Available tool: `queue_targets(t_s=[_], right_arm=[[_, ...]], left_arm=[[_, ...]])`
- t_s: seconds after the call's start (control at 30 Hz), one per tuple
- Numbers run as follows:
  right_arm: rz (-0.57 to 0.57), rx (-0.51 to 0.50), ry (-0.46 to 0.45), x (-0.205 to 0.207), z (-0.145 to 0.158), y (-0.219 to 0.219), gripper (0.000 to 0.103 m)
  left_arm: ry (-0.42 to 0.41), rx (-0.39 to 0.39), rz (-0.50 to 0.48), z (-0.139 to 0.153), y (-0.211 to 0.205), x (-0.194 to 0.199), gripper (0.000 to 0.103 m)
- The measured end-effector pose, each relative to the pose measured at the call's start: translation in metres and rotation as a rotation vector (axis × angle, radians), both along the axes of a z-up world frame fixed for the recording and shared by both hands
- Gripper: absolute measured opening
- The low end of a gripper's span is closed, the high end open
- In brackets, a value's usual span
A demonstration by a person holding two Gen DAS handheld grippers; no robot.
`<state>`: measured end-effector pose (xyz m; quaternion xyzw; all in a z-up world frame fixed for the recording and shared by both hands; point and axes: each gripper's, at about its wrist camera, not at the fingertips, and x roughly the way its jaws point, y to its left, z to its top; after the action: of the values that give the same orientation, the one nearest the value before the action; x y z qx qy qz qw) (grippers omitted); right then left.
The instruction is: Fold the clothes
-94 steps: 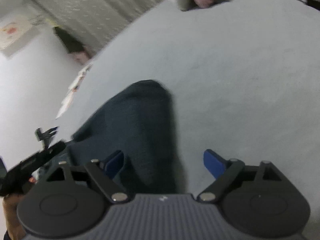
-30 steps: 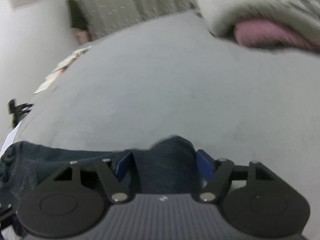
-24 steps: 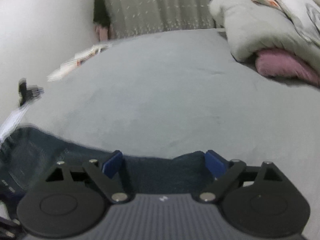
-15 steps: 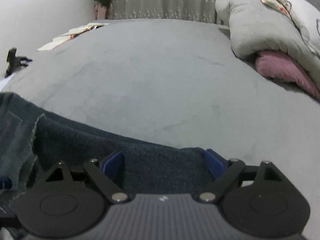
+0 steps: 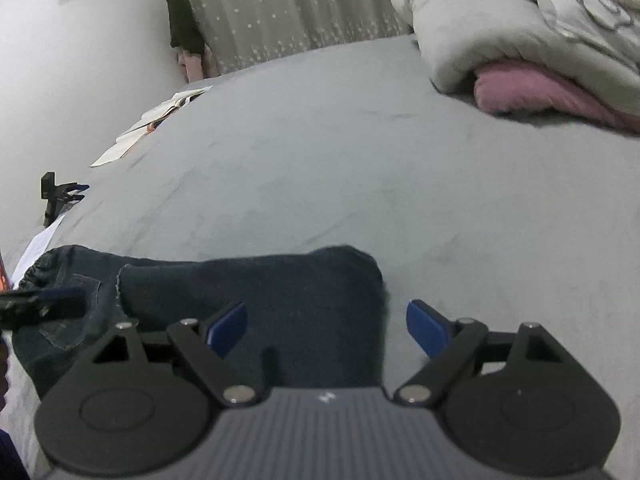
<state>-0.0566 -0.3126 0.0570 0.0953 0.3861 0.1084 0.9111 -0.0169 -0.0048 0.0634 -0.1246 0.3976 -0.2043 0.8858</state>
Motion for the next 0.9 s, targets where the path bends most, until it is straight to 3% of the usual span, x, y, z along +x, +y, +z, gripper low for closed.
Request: queue_targets(t_s=[0.17, 0.27, 0.3, 0.37, 0.4, 0.43, 0.5, 0.57, 0.67, 0.8, 0.83, 0.87, 0.9], right_arm=[[0.008, 0.01, 0.021, 0.004, -0.006, -0.004, 0.087], [0.02, 0.013, 0.032, 0.009, -0.01, -0.002, 0.084], [0.018, 0.008, 0.034, 0.012, -0.013, -0.001, 0.08], [0.015, 0.029, 0.045, 0.014, -0.016, -0.003, 0.049], [0.016, 0.057, 0.053, 0.015, -0.019, -0.004, 0.044], [0.011, 0.061, 0.048, 0.014, -0.019, -0.003, 0.033], [-0.026, 0.111, 0.034, 0.011, -0.018, -0.007, 0.022], [-0.067, 0.178, 0.023, 0.007, -0.017, -0.015, 0.017], [-0.134, 0.263, -0.002, 0.0, -0.017, -0.029, 0.017], [-0.13, 0.249, 0.004, -0.007, -0.021, -0.032, 0.02], [-0.125, 0.244, 0.01, -0.006, -0.021, -0.033, 0.029], [-0.109, 0.215, 0.026, -0.006, -0.023, -0.032, 0.05], [-0.097, 0.168, 0.043, -0.005, -0.024, -0.031, 0.062]], left_arm=[[0.002, 0.071, -0.067, -0.017, -0.022, 0.015, 0.067], [-0.024, 0.059, -0.095, -0.022, -0.033, 0.015, 0.066], [-0.034, 0.058, -0.106, -0.022, -0.036, 0.015, 0.052], [-0.053, 0.057, -0.127, -0.024, -0.043, 0.015, 0.022], [-0.051, 0.023, -0.125, -0.022, -0.042, 0.018, 0.015], [-0.049, -0.015, -0.123, -0.021, -0.041, 0.021, 0.014], [-0.043, -0.089, -0.117, -0.018, -0.039, 0.028, 0.013], [-0.042, -0.152, -0.11, -0.015, -0.037, 0.034, 0.013], [-0.057, -0.209, -0.106, -0.012, -0.037, 0.041, 0.013], [-0.015, -0.179, -0.097, -0.022, -0.04, 0.042, 0.017], [0.0, -0.174, -0.086, -0.025, -0.037, 0.043, 0.019], [0.014, -0.169, -0.075, -0.027, -0.035, 0.044, 0.024], [0.015, -0.164, -0.063, -0.026, -0.031, 0.045, 0.027]])
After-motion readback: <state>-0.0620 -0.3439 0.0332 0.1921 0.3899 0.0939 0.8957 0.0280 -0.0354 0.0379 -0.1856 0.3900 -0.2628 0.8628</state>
